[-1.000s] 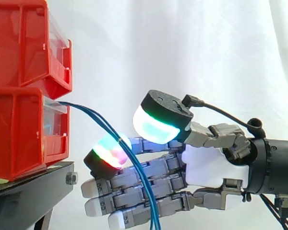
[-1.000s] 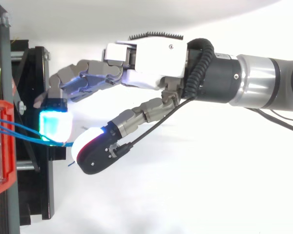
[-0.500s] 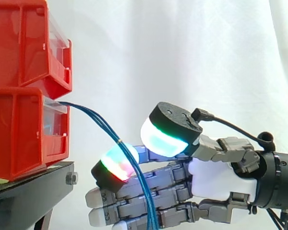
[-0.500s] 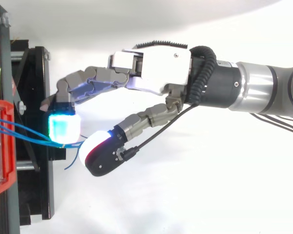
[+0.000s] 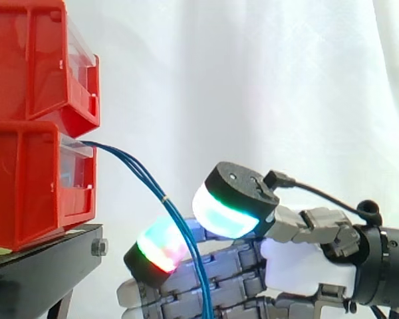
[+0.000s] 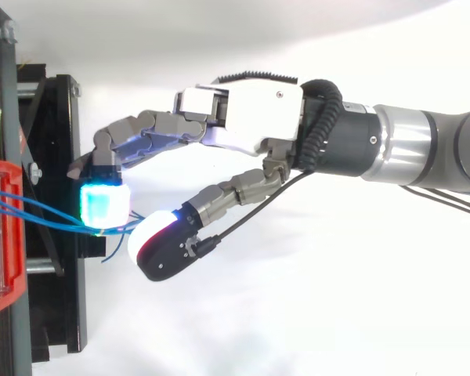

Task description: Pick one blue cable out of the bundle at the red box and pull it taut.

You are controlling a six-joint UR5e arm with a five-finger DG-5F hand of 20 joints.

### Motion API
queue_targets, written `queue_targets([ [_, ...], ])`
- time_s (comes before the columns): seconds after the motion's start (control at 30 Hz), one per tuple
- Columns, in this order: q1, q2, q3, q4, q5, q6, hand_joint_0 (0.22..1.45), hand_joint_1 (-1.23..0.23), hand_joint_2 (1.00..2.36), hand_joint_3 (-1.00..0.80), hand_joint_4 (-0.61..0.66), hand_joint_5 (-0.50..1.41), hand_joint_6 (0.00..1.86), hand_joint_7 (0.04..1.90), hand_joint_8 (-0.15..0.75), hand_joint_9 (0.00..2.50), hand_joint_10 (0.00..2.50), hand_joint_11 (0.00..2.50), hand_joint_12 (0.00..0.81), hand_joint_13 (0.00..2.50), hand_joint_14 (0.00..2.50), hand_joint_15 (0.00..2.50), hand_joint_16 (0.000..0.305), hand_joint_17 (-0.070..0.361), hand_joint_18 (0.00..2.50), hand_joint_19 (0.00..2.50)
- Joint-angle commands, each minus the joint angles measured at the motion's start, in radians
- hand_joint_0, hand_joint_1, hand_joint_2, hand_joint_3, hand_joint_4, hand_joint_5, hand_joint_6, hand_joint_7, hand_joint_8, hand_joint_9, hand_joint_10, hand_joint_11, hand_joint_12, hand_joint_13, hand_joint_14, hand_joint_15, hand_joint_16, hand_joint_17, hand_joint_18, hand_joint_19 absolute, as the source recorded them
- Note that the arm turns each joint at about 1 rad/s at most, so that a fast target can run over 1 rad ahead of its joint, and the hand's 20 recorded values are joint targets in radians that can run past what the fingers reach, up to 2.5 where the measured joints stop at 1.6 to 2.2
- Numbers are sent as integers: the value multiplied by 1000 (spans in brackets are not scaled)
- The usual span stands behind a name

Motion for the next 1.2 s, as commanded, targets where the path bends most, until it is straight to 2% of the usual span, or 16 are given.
queue_targets([
  [0.0,0,-14,2,25,3,8,523,-712,1000,-490,349,-121,502,1093,357,455,4,254,398,374,7,189,60,134,410,284],
  [0.2,0,-16,33,9,1,10,524,-709,1000,-492,354,-121,502,1092,358,456,4,254,398,375,7,190,59,134,413,275],
  [0.4,0,-16,33,6,0,11,526,-711,1000,-492,345,-117,501,1120,359,461,6,253,399,385,7,189,59,134,419,284],
  [0.5,0,-16,50,-14,-2,7,537,-726,1001,-485,323,-114,501,1147,358,465,4,255,396,389,7,191,59,133,423,276],
  [0.6,5,-16,53,-21,1,-15,544,-732,1002,-467,294,-109,500,1196,355,468,5,263,394,396,7,192,59,132,425,275],
  [0.7,8,-16,53,-21,1,-19,554,-738,1005,-440,251,-116,554,1136,353,471,4,261,391,402,7,191,58,131,430,277],
  [0.83,8,-16,54,-26,3,-18,585,-741,1012,-348,216,-160,755,866,348,471,4,260,386,411,9,197,57,127,443,274],
  [0.97,8,-16,54,-24,3,-19,591,-736,1013,-312,212,-170,794,829,348,471,4,263,384,416,7,195,57,127,448,273],
  [1.17,6,-16,57,-26,1,-16,575,-705,1010,-361,222,-169,808,799,350,475,5,271,384,418,8,204,57,128,452,283],
])
